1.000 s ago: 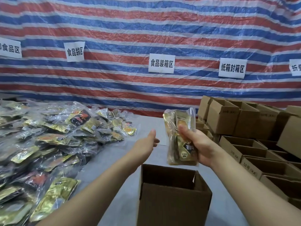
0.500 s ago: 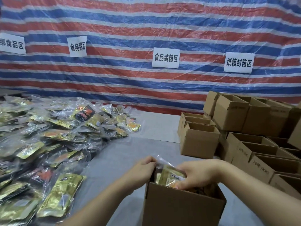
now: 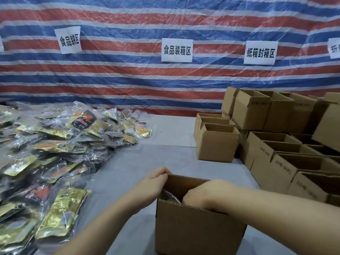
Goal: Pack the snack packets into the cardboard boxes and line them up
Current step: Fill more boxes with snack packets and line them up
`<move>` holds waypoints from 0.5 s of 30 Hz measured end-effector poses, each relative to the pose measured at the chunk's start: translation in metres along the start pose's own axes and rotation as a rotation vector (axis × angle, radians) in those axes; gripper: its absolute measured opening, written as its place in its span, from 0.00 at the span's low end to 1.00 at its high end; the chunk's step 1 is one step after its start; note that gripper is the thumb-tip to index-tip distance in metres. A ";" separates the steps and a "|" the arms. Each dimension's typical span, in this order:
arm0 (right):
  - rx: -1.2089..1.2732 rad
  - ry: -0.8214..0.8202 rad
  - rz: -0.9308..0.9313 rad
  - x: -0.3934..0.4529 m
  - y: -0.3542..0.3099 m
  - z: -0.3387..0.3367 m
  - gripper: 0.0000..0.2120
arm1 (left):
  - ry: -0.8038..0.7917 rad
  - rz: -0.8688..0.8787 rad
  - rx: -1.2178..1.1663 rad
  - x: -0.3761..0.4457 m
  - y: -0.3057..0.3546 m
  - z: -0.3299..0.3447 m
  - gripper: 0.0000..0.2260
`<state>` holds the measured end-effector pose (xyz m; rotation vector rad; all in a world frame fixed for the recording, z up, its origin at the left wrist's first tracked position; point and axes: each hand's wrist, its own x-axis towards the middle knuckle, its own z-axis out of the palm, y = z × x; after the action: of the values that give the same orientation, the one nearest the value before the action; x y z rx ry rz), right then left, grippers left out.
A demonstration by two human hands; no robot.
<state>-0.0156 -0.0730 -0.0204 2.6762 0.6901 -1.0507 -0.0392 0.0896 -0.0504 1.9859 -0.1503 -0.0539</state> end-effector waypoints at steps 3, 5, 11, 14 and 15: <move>-0.133 0.251 -0.012 -0.025 0.004 -0.008 0.12 | 0.016 0.001 -0.001 -0.002 0.000 -0.001 0.12; -0.187 0.347 -0.004 -0.039 0.008 -0.011 0.13 | 0.019 0.002 0.045 -0.002 0.000 -0.002 0.12; -0.179 0.366 -0.142 -0.036 0.015 -0.024 0.08 | 0.006 -0.017 0.042 0.001 0.002 -0.001 0.11; -0.036 -0.002 -0.140 -0.003 0.010 -0.018 0.12 | 0.001 -0.019 0.049 0.002 0.001 0.000 0.10; -0.020 -0.055 -0.134 0.007 0.009 -0.016 0.14 | -0.002 -0.015 0.058 0.001 0.000 0.000 0.10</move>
<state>0.0025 -0.0727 -0.0135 2.6042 0.8745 -1.1390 -0.0381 0.0893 -0.0503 2.0455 -0.1398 -0.0623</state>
